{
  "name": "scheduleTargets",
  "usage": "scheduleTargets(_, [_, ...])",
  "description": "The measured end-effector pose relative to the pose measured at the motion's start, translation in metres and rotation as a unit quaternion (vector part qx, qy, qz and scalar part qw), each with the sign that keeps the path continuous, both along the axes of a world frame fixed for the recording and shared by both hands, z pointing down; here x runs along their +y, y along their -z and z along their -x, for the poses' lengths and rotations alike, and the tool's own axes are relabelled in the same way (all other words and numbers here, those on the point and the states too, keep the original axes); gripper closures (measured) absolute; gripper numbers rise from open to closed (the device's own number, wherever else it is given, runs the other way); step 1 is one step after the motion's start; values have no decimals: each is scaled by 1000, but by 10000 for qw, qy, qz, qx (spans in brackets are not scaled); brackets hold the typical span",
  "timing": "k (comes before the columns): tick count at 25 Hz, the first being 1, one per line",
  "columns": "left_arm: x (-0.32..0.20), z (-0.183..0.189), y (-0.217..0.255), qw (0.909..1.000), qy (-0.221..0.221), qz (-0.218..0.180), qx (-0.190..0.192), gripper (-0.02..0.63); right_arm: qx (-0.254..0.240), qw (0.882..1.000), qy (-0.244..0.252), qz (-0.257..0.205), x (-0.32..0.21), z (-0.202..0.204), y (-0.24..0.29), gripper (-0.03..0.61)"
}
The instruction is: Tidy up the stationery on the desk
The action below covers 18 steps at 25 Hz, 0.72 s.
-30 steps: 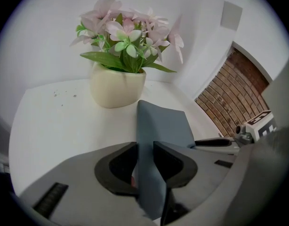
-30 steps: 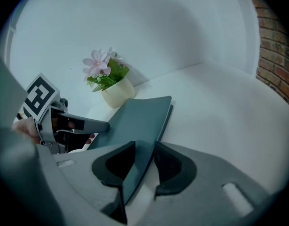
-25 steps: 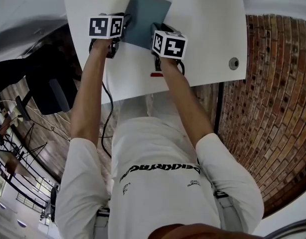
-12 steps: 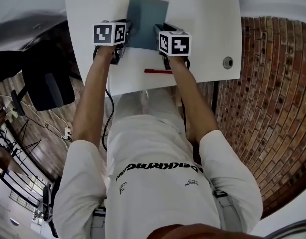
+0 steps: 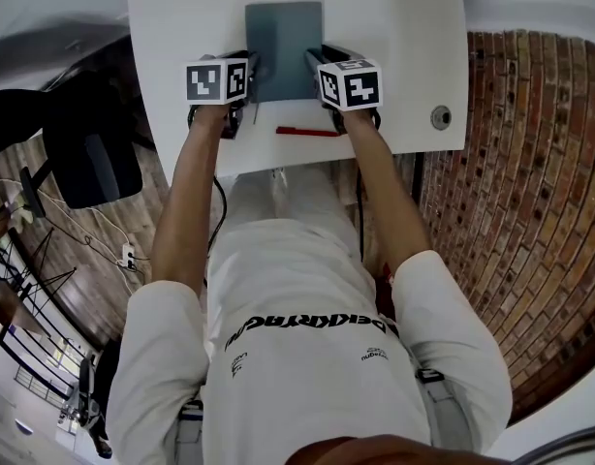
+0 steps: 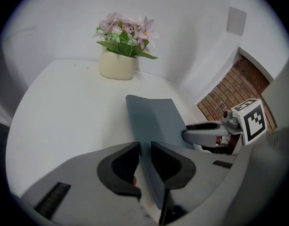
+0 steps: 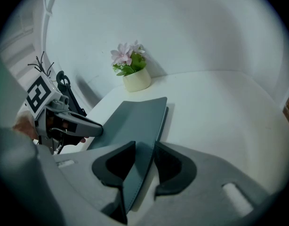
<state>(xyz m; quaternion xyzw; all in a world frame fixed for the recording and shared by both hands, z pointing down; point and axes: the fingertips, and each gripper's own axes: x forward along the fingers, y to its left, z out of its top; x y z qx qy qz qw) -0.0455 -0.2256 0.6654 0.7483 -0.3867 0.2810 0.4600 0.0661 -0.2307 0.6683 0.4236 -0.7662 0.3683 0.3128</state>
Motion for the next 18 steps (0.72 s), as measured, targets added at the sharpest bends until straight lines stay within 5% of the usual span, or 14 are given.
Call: scheduleTargets(18, [25, -9, -3, 9989, 460, 71, 47, 537, 105, 9998, 184, 5, 17, -9, -5, 449])
